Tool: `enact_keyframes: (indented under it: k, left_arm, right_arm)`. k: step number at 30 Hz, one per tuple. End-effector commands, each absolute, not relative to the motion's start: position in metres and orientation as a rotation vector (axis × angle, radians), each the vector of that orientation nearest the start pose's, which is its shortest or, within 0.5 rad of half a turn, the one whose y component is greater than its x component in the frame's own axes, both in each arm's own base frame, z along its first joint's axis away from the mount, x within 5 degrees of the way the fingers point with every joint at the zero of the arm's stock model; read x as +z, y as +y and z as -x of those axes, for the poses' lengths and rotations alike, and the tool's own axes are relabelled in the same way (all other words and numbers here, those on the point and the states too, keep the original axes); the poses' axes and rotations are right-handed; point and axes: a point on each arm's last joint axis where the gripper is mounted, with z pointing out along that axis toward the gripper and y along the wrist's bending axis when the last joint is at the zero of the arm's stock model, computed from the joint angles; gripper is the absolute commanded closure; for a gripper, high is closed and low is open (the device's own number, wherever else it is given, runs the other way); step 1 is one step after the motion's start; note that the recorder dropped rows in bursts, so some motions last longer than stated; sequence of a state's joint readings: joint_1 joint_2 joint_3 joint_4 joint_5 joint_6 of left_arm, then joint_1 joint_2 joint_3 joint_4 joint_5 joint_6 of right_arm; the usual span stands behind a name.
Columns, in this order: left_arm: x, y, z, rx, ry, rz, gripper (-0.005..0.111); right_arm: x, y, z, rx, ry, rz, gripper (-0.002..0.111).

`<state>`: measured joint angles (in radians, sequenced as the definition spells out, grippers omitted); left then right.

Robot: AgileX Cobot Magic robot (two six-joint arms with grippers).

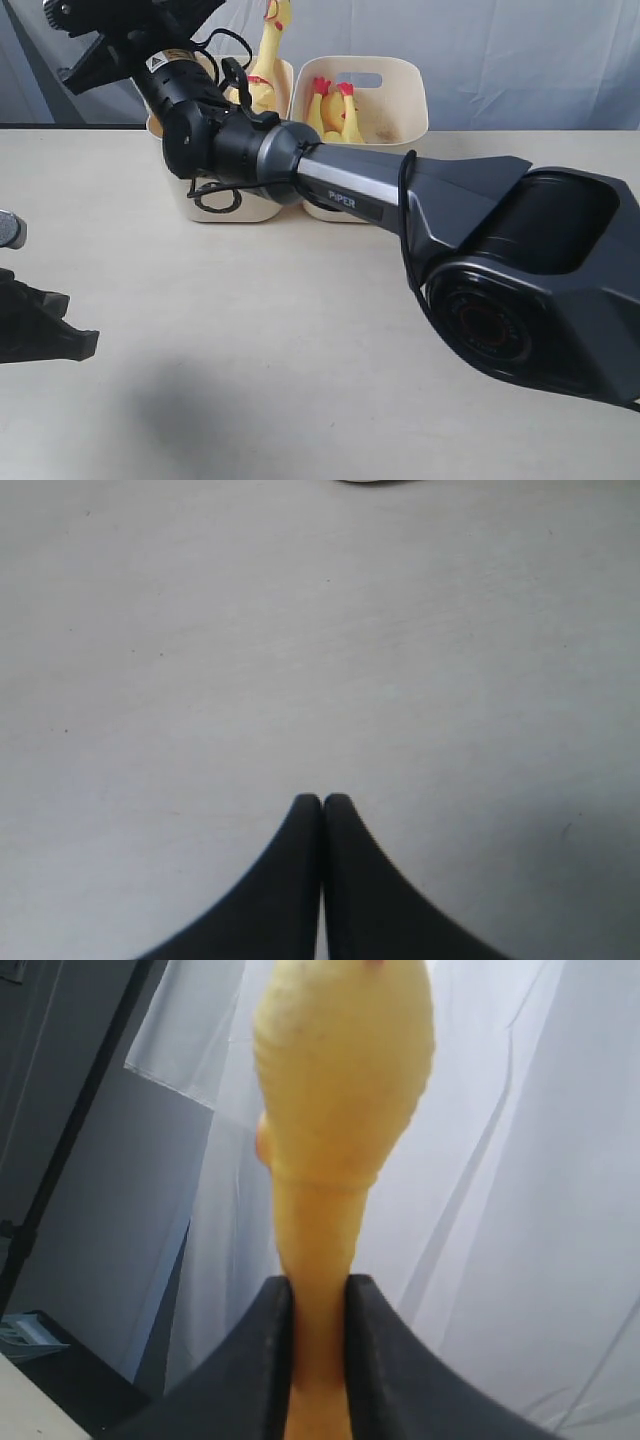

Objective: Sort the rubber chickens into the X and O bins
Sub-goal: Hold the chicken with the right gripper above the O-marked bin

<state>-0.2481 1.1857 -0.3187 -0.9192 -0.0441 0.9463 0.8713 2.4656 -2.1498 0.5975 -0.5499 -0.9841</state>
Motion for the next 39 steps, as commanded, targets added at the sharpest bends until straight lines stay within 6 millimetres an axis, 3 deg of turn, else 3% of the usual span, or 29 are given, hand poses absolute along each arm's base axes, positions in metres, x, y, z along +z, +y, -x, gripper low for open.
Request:
enact_keyframes:
  k: [1, 15, 24, 33, 35, 39]
  left_arm:
    - [0.176, -0.043, -0.184, -0.072, 2.306, -0.302, 0.107]
    - [0.176, -0.043, -0.184, -0.072, 2.306, -0.302, 0.107]
    - [0.176, -0.043, -0.184, -0.072, 2.306, -0.302, 0.107]
    - [0.176, -0.043, -0.184, -0.072, 2.306, -0.302, 0.107]
    - [0.176, -0.043, -0.184, -0.071, 2.305, -0.305, 0.107]
    - [0.176, -0.043, -0.184, -0.071, 2.305, -0.305, 0.107]
  right_arm:
    - [0.263, 0.421, -0.395, 0.152, 1.188, 0.57, 0.109]
    - [0.257, 0.416, -0.399, 0.221, 1.309, 0.446, 0.109]
    - [0.249, 0.409, -0.403, 0.308, 1.453, 0.272, 0.109]
    - [0.248, 0.409, -0.403, 0.279, 1.46, 0.289, 0.109]
    - [0.248, 0.409, -0.403, 0.279, 1.46, 0.289, 0.101]
    - [0.248, 0.409, -0.403, 0.28, 1.461, 0.291, 0.058]
